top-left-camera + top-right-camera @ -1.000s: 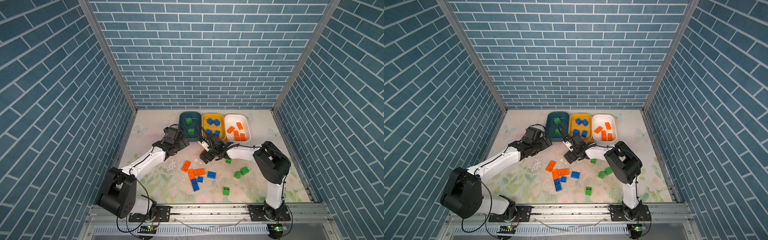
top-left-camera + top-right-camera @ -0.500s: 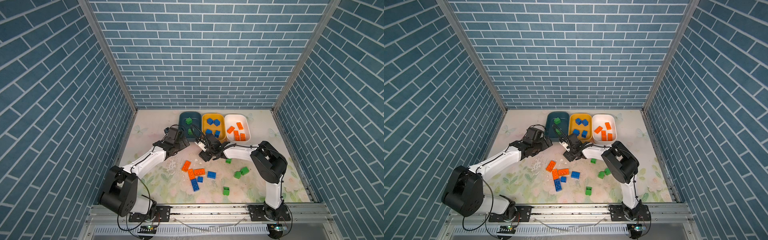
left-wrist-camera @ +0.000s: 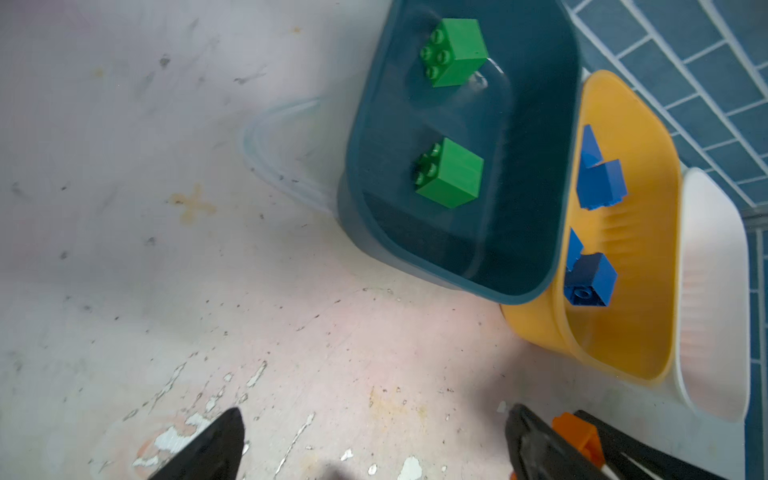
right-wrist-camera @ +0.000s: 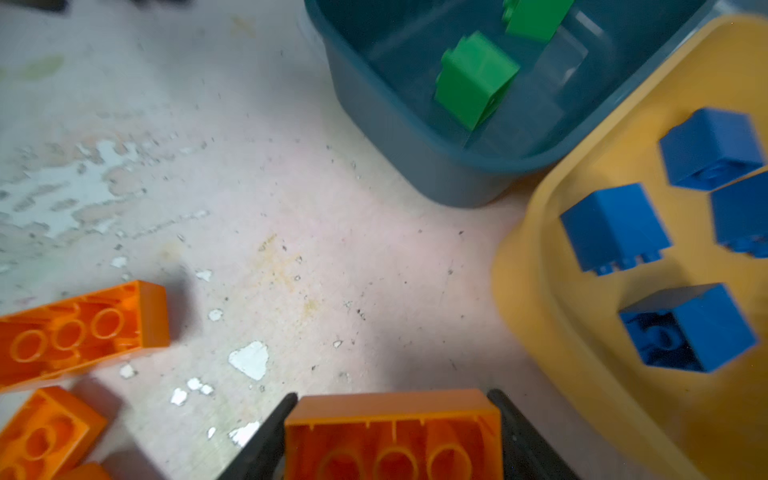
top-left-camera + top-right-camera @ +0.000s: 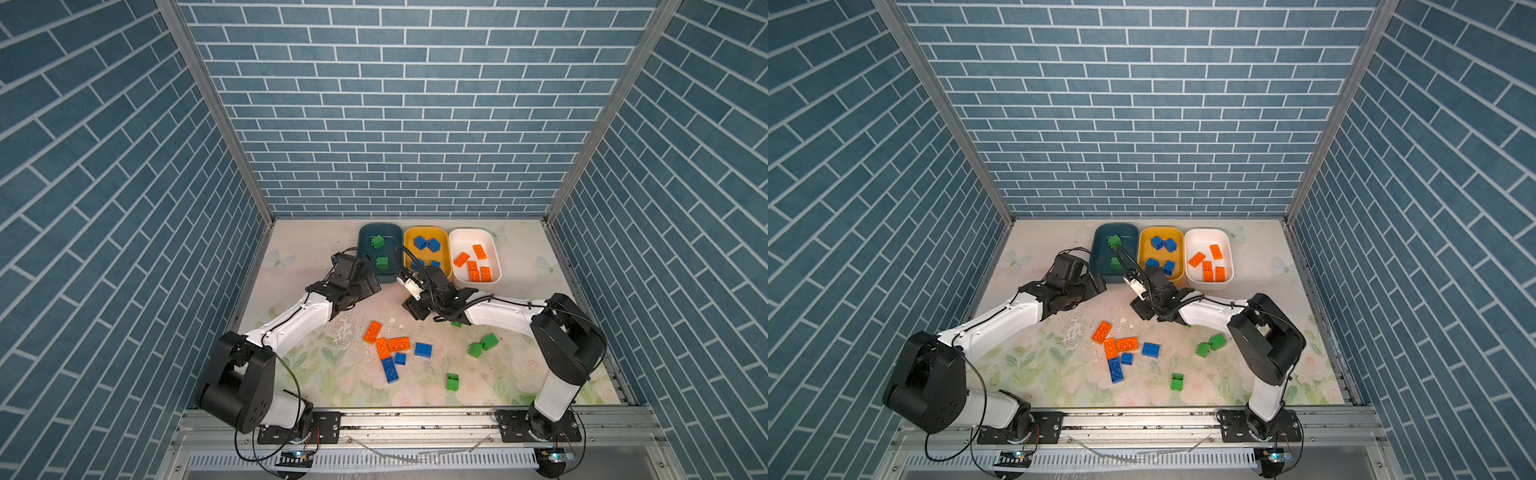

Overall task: Sort the legos into containers by color
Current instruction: 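Return the right gripper to the orange bricks and grasp another one, then carry the orange brick to the white bin while the left gripper reaches a blue brick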

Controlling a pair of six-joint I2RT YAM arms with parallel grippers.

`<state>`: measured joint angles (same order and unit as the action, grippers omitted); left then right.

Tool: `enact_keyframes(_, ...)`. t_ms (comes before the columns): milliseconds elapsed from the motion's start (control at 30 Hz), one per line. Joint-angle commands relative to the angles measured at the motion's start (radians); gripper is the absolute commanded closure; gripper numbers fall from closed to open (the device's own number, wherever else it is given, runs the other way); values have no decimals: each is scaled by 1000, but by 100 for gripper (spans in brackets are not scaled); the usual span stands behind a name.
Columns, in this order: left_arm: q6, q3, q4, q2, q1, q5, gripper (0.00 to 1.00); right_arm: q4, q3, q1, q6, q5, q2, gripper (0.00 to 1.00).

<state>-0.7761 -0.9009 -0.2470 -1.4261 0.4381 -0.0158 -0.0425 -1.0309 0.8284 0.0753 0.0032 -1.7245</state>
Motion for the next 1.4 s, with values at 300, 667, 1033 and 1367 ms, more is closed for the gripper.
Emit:
enact_keyframes(300,475,-145,-71,0,168,6,1,-72,113,-297,-194,22,233,48)
enact_keyframes(667,949,-65,16,-2,320,148,1,91,-108,-508,-270,11,18,48)
enact_keyframes(1033,1334,-128,-289,-113,516,218,1,217,-461,-560,-233,16,-274,46)
enact_keyframes(1367,1403,-171,-317,-230,605,102,7,237,-607,-560,-310,-1,-360,23)
